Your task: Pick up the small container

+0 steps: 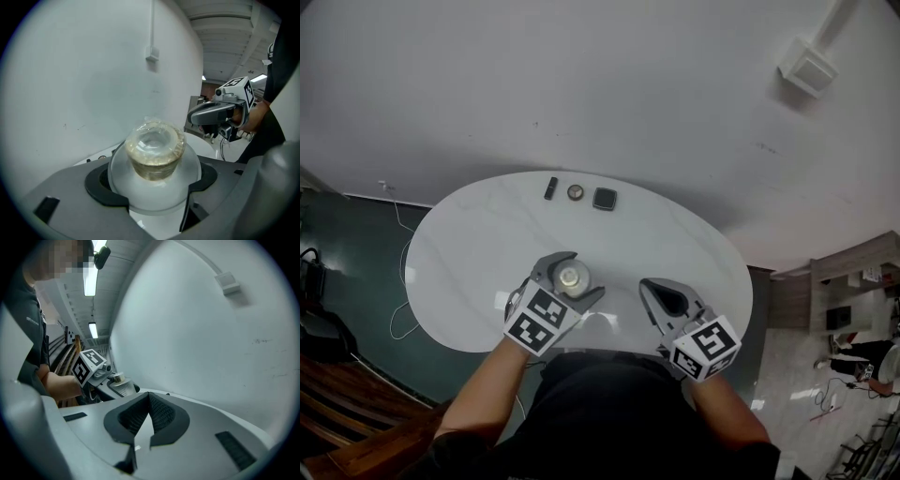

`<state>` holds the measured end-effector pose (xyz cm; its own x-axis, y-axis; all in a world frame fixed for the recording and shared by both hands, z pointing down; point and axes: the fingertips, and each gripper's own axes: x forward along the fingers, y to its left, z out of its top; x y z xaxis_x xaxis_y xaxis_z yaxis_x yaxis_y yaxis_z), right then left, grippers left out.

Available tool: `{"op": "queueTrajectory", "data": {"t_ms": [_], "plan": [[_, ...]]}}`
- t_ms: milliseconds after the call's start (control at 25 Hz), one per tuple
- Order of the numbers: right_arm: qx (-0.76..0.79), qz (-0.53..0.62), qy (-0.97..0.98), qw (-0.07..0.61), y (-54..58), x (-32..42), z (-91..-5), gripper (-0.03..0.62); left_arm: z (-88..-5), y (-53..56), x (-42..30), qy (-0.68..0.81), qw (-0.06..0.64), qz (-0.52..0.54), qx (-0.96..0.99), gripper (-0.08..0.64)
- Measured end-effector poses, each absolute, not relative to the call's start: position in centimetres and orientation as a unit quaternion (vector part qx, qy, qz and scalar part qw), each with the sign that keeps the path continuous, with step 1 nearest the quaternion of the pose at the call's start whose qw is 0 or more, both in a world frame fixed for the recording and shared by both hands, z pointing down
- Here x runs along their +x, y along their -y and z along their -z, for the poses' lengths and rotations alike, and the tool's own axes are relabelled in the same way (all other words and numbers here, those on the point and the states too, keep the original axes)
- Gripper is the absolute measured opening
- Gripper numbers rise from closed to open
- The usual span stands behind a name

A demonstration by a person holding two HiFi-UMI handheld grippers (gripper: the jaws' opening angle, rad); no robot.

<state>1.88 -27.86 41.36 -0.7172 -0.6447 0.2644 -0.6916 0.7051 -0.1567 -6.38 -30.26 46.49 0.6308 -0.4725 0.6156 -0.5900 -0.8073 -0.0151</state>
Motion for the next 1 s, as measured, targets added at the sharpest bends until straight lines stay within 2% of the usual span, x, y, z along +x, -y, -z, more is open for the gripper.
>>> {"op": "queueTrajectory", "data": {"t_ms": [440,1000], "plan": [[0.374,-0.118,0.917,0.072,28.8,2.0,-39.7,-0.006,-43.9,28.0,-7.1,0.291,0.083,-0.325,0.896,0.342],[0.38,-0.115,0.914,0.084,29.3,2.3,-40.5,-0.006,-42.8,26.4,-7.1,0.283,0.066,-0.346,0.892,0.344]]}}
